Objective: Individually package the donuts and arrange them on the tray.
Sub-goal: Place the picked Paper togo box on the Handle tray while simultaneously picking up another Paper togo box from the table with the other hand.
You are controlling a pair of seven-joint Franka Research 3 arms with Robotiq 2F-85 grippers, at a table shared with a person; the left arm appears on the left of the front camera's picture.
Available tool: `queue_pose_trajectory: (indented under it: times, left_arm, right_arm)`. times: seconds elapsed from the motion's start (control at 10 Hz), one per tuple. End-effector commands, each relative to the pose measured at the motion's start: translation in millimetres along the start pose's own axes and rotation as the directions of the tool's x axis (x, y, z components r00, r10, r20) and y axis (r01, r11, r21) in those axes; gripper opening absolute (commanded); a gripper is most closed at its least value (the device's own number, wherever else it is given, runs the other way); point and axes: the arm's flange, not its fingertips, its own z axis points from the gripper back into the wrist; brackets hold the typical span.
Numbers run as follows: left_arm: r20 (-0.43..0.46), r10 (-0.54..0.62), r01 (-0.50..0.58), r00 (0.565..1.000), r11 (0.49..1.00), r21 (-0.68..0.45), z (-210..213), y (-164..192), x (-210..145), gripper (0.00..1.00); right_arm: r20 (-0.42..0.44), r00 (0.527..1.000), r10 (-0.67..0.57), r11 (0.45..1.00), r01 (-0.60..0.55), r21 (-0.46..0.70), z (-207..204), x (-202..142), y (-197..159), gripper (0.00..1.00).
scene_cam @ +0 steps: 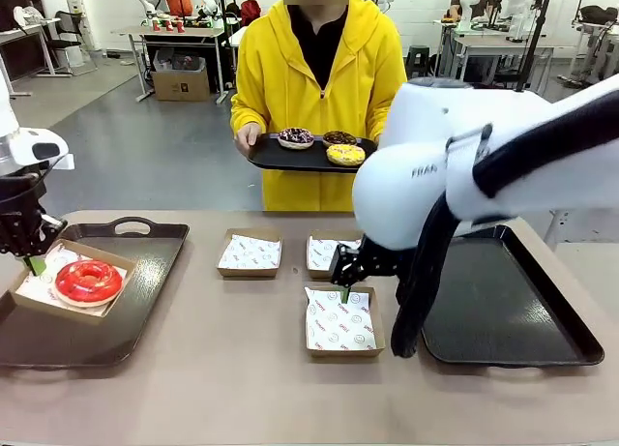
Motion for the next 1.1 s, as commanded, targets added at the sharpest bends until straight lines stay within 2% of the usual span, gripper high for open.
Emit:
queue_pose_trajectory:
  times: [0.0, 0.3, 0.4, 1.0]
  left_arm:
    - [0.027, -0.037, 0.037, 0.999, 0.999, 0.026, -11, 4, -3, 0.01]
    - [0.013, -0.04, 0.039, 0.999, 0.999, 0.017, -26, 2, -2, 0.01]
    - [0.002, -0.02, 0.02, 1.0, 1.0, 0.009, -15, 0, -2, 0.01]
    - [0.0, -0.021, 0.021, 1.0, 1.0, 0.009, -18, -1, -2, 0.01]
  right_arm:
    - [0.032, 0.996, -0.079, 0.994, 0.081, -0.07, -22, 0, 6, 1.0]
    - [-0.015, 0.997, -0.081, 0.996, 0.08, -0.034, -49, -3, -5, 1.0]
    - [-0.027, 0.997, -0.077, 0.997, 0.077, -0.023, -56, -3, -8, 1.0]
    - [-0.031, 0.996, -0.08, 0.996, 0.079, -0.044, -50, -2, -10, 1.0]
